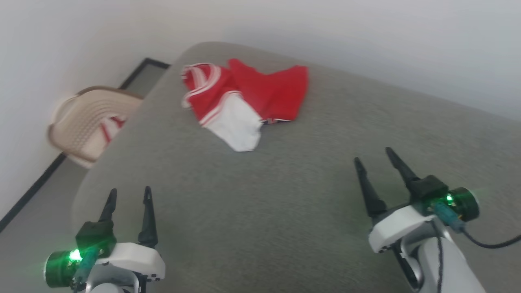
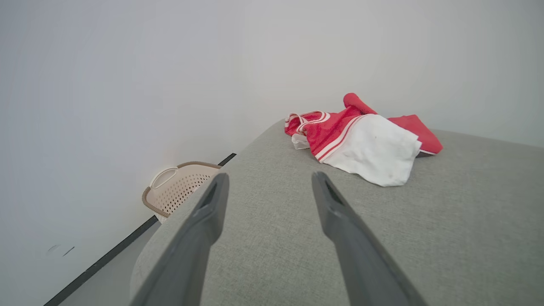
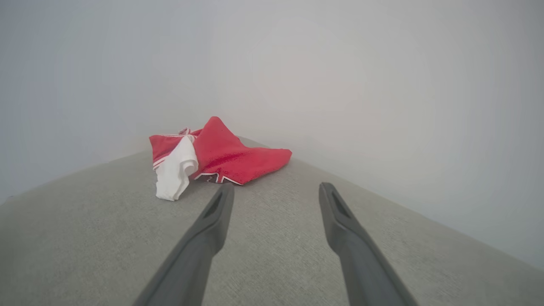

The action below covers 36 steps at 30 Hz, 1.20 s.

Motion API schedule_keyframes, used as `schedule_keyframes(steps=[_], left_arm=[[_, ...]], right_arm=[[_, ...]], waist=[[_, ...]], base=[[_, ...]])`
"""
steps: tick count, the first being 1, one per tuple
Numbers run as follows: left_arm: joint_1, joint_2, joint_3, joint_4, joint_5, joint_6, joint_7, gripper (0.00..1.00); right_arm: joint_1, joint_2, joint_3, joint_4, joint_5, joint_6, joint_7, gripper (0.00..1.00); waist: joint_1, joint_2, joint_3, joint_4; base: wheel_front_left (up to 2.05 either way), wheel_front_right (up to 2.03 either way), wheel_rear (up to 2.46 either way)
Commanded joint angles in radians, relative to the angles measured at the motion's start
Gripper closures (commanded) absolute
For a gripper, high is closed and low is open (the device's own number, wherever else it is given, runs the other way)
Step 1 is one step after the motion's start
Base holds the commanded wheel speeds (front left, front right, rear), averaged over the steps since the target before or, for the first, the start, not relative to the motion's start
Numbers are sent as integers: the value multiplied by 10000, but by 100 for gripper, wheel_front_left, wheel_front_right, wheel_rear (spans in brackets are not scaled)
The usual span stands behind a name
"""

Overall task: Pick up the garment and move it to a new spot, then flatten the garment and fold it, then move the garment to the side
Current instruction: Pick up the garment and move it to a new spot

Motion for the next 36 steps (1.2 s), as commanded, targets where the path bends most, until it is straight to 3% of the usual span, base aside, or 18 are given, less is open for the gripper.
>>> schedule_keyframes(steps=[1,9,13,18,21,26,30,33,36], left_arm=[[161,-17,128,-148,-158,93,-55,0],[552,-88,267,-580,-466,215,-55,0],[230,-98,78,-388,-529,-54,-55,0],[-1118,201,-102,137,-373,-675,-55,0],[-2508,715,-253,902,-449,-934,-55,0],[-4988,2137,-730,3006,-498,-1095,-55,0],[-6758,3303,-1378,4852,-1605,-1100,471,0],[-7641,4048,-1997,5898,-2872,-1102,1577,0],[-8206,4573,-2567,6480,-4543,-1104,3420,0]], right_arm=[[-187,65,270,57,84,1,-58,0],[-647,84,1163,379,302,1,-58,0],[-639,9,1091,328,319,1,-59,0],[-949,-169,1093,184,168,-1,-57,0],[-1144,-253,967,111,102,-1,-57,0],[-1545,-278,820,-60,-7,-3,-59,0],[-1850,-124,847,-210,-68,-1,-59,0],[-1984,24,787,-356,-35,-3,-57,0],[-2040,164,681,-496,-5,-3,-57,0]], waist=[[0,0,-74,642],[0,0,132,698],[0,0,288,625],[0,0,1143,-268],[0,0,1775,-897],[0,0,2809,-2032],[0,0,3391,-2950],[0,0,3684,-3560],[0,0,3939,-4031]], base=[[0,0,0],[0,0,0],[0,0,0],[0,0,0],[0,0,0],[0,0,0],[0,0,0],[0,0,0],[0,0,0]])
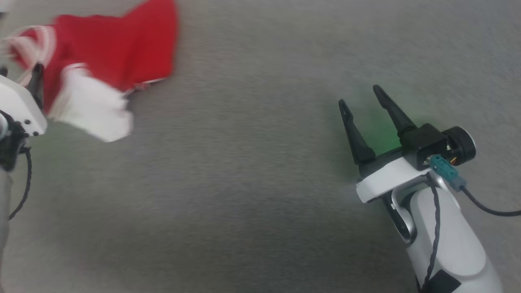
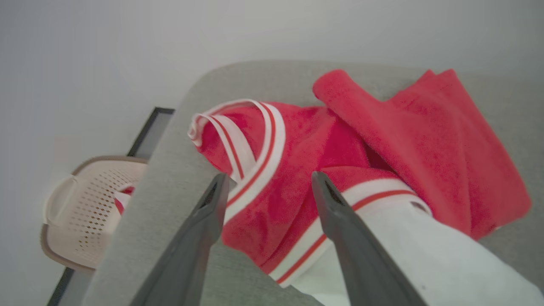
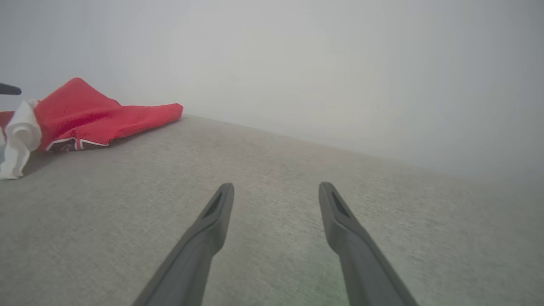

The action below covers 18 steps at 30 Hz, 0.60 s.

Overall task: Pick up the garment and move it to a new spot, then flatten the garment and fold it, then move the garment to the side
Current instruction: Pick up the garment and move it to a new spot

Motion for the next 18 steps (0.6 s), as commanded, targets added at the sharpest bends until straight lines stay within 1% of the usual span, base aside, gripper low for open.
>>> schedule_keyframes(steps=[1,3,5,8,10,13,16,17,18], left_arm=[[-180,135,-243,26,-771,-11,955,0],[-342,570,-473,-60,-1863,-8,2218,0],[-509,878,-528,-30,-2652,-9,3100,0],[-616,908,-531,168,-3667,-11,4104,0],[-585,948,-816,266,-4053,-33,4876,0],[-457,778,-1133,438,-4432,-25,5438,0],[-402,654,-1392,620,-4624,-22,5375,0],[-386,612,-1498,687,-4658,-23,5368,9],[-353,572,-1634,684,-4660,-23,5377,33]], right_arm=[[-125,97,-52,-75,-19,-6,-55,0],[-144,141,-93,-148,-47,-6,-55,0],[-261,190,-67,-250,-86,-5,-54,0],[-371,204,-6,-359,-129,-6,-54,0],[-458,218,29,-419,-166,-5,-46,0],[-534,254,0,-585,-212,-5,-46,0],[-507,257,-51,-688,-292,-5,-44,0],[-499,258,-57,-698,-311,-5,-44,0],[-490,257,-41,-713,-339,-5,-44,0]], waist=[[-1,0,799,-956],[-1,0,979,-1176],[-1,0,1201,-1387],[-1,0,1461,-1664],[-1,0,1616,-1808],[-1,0,1784,-1917],[-1,0,1854,-1939],[-1,0,1849,-1934],[-1,0,1830,-1922]], base=[[0,0,0],[0,0,0],[0,0,0],[0,0,0],[0,0,0],[0,0,0],[0,0,0],[0,0,0],[0,0,0]])
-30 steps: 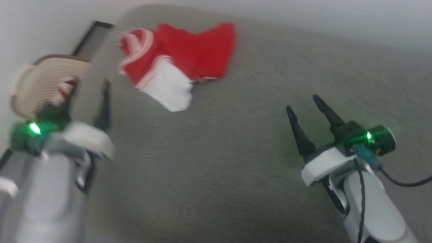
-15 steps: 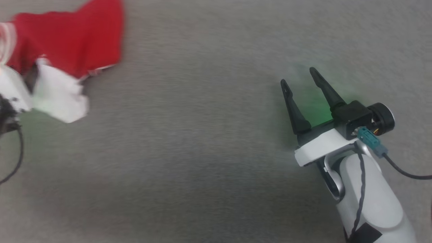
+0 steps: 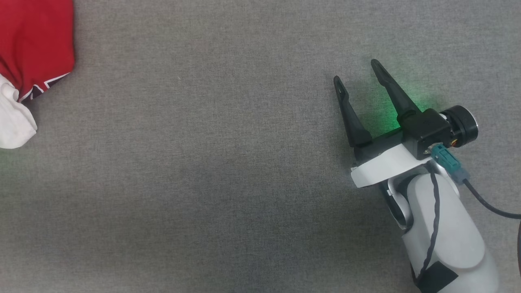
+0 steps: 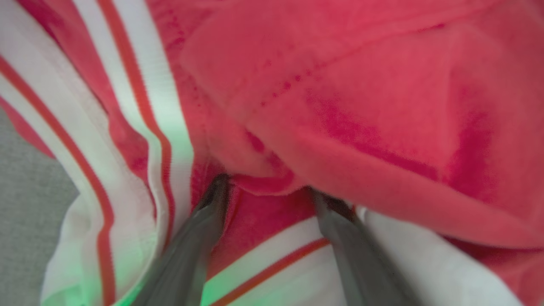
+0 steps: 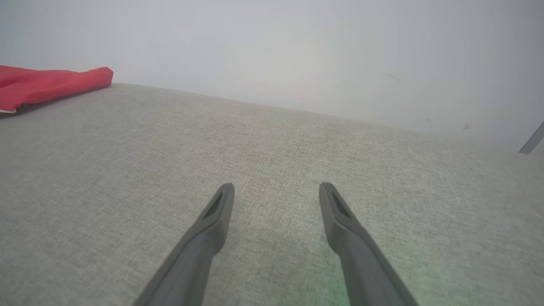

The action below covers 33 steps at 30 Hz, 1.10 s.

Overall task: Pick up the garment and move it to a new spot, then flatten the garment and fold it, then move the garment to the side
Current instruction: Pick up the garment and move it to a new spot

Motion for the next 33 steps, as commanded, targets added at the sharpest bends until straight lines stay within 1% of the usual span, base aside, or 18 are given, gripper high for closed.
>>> schedule_keyframes(steps=[1,2,3,7,13,16,19,22,25,29,33], left_arm=[[709,-1205,-659,306,-129,-40,128,67],[734,-1159,-697,286,-159,-40,-83,100],[734,-1159,-697,286,-159,-40,-83,100],[668,-703,-907,128,-38,-41,-1298,100],[247,117,-1661,-302,701,-34,-3715,100],[36,168,-2071,-622,800,-28,-4744,100],[-273,242,-2620,-1180,945,-28,-5500,100],[-507,222,-3391,-2001,961,-28,-5877,100],[-874,202,-4189,-3096,729,-28,-5978,100],[-1318,181,-5351,-4826,293,-28,-5791,100],[-1974,126,-6512,-6529,-235,-28,-5429,100]], right_arm=[[-1,14,7,-16,-54,-3,-31,0],[18,17,27,-25,-78,-3,-31,0],[18,17,27,-25,-78,-3,-31,0],[40,18,95,22,-38,-3,-31,0],[281,39,-56,123,129,-3,-31,0],[431,60,-151,156,223,-3,-31,0],[664,65,-358,135,319,-3,-31,0],[890,94,-613,64,448,-3,-31,0],[1113,114,-864,-3,560,-3,-31,0],[1335,145,-1125,-177,748,-3,-31,0],[1395,146,-1211,-365,1184,-3,-31,0]], waist=[[0,-1,-58,24],[0,-1,-121,46],[0,-1,-121,46],[0,-1,-492,143],[0,-1,-1395,281],[0,-1,-1819,250],[0,-1,-2162,169],[0,-1,-2387,21],[0,-1,-2505,-219],[0,-1,-2548,-715],[0,-1,-2347,-1402]], base=[[0,0,0],[0,0,0],[0,0,0],[0,0,0],[0,0,0],[0,0,0],[0,0,0],[0,0,0],[0,0,0],[0,0,0],[0,0,0]])
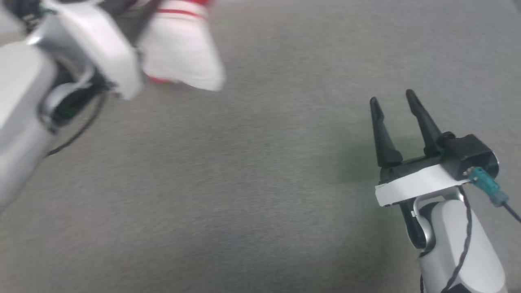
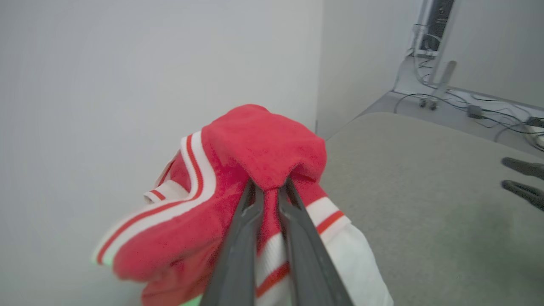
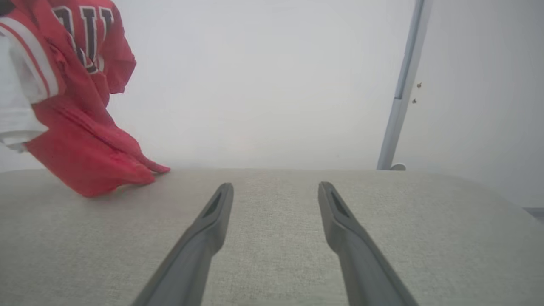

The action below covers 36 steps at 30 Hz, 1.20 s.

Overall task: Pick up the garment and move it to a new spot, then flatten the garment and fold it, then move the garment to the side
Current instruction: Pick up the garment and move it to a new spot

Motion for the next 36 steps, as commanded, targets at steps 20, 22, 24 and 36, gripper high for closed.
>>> schedule_keyframes(steps=[20,22,24,36], left_arm=[[-1947,-307,-4004,-1238,-1179,-14,2122,100],[-1730,-212,-4024,-901,-405,-15,2689,100],[-1571,-148,-4012,-647,32,-14,3267,100],[-421,537,-4230,-307,1200,-14,5419,98]], right_arm=[[-59,42,-281,-368,2350,-1,-31,0],[-44,47,-218,-361,2487,-1,-31,0],[-27,43,-160,-356,2632,-1,-31,0],[-151,42,86,-424,3005,-1,-31,0]], waist=[[0,0,1711,-3301],[0,0,1802,-3430],[0,0,1886,-3548],[0,0,2293,-3894]], base=[[0,0,0],[0,0,0],[0,0,0],[0,0,0]])
